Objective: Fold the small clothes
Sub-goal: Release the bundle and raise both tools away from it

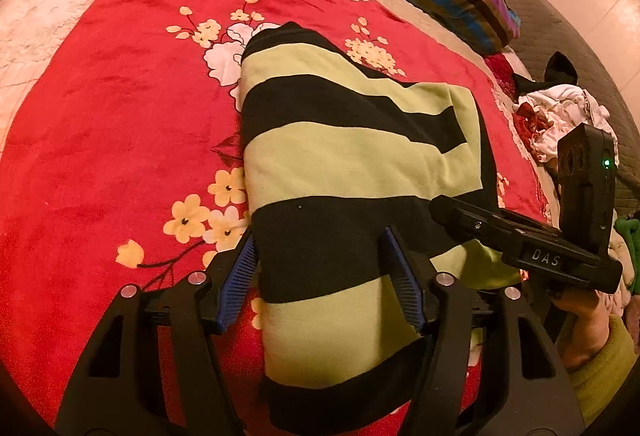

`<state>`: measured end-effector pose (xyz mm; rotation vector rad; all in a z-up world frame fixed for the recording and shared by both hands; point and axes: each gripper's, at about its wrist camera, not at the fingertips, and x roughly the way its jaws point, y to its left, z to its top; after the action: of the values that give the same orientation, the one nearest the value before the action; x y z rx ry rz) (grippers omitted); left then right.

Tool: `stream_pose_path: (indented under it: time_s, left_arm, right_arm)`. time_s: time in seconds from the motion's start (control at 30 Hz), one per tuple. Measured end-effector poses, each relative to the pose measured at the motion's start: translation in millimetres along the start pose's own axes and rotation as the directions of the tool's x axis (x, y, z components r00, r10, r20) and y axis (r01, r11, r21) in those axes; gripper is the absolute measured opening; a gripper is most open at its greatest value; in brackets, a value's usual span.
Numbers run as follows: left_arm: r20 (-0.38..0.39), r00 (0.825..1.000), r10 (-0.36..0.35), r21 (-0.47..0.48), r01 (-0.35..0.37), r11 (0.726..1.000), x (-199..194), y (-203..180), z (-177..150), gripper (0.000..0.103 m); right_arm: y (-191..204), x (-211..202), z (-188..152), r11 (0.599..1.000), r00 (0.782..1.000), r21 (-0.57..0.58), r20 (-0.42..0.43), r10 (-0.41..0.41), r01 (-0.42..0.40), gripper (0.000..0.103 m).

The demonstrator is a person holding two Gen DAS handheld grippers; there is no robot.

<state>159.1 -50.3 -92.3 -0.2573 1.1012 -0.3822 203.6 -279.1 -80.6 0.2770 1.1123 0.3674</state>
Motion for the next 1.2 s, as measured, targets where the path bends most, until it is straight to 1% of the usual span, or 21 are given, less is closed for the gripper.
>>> stream_pose_path:
  time_s: [0.1,0.13,0.2,0.27,0.3,0.47,0.6,0.67,0.73,0.87,0.97,1.03,1.13,1.2]
  left_arm:
    - [0.007,1.0,0.01,0.002,-0.01,1.0,-3,-1,0,0.055]
    - [0.01,1.0,0.016,0.003,-0.016,1.0,-5,-1,0,0.056]
    - [0.013,1.0,0.021,0.001,-0.021,1.0,-9,-1,-1,0.058]
    - [0.019,0.999,0.025,0.001,-0.025,1.0,-14,-1,-1,0.059]
    - [0.022,0.999,0.031,0.003,-0.031,0.999,-16,-1,-2,0.06]
    - [0.033,0.999,0.039,-0.002,-0.039,0.999,-24,0,-5,0.061]
    - [0.024,0.999,0.044,-0.007,-0.044,0.999,-23,1,-8,0.061]
    - [0.02,0.999,0.044,-0.011,-0.044,0.999,-23,0,-9,0.064]
    - [0.019,0.999,0.047,-0.013,-0.047,0.999,-25,0,-10,0.072]
    - [0.02,0.999,0.05,-0.023,-0.049,0.999,-31,1,-10,0.079]
    - [0.033,0.997,0.063,-0.023,-0.062,0.998,-39,0,-9,0.086]
    - [0.047,0.996,0.077,-0.017,-0.077,0.997,-46,-2,-9,0.094]
    - [0.084,0.991,0.099,-0.016,-0.098,0.995,-61,-6,-8,0.093]
    - [0.123,0.986,0.11,-0.01,-0.109,0.994,-74,-10,-8,0.094]
  right_arm:
    - [3,-7,-1,1.0,1.0,-0.017,0.015,-0.017,0.017,0.072]
    - [5,-11,-1,0.999,0.999,-0.028,0.027,-0.028,0.029,0.075]
    - [7,-17,-2,0.999,0.999,-0.034,0.037,-0.034,0.036,0.075]
    - [6,-25,-2,0.999,0.998,-0.032,0.051,-0.027,0.029,0.08]
    - [6,-29,-2,0.999,0.998,-0.034,0.056,-0.027,0.029,0.082]
    - [8,-41,-2,0.999,0.997,-0.031,0.067,-0.034,0.036,0.086]
    - [9,-43,-3,0.998,0.997,-0.024,0.064,-0.049,0.051,0.087]
    - [8,-44,-4,0.998,0.996,-0.019,0.063,-0.055,0.057,0.088]
    - [7,-47,-5,0.998,0.996,-0.007,0.07,-0.055,0.055,0.09]
    - [9,-61,-5,0.999,0.992,-0.006,0.112,-0.051,0.052,0.096]
    - [13,-74,-5,0.998,0.986,-0.014,0.154,-0.055,0.058,0.099]
    - [18,-85,-5,0.998,0.982,-0.021,0.182,-0.056,0.06,0.099]
    - [25,-98,-7,0.996,0.972,-0.037,0.226,-0.07,0.081,0.099]
    - [33,-110,-10,0.993,0.959,-0.053,0.267,-0.091,0.109,0.099]
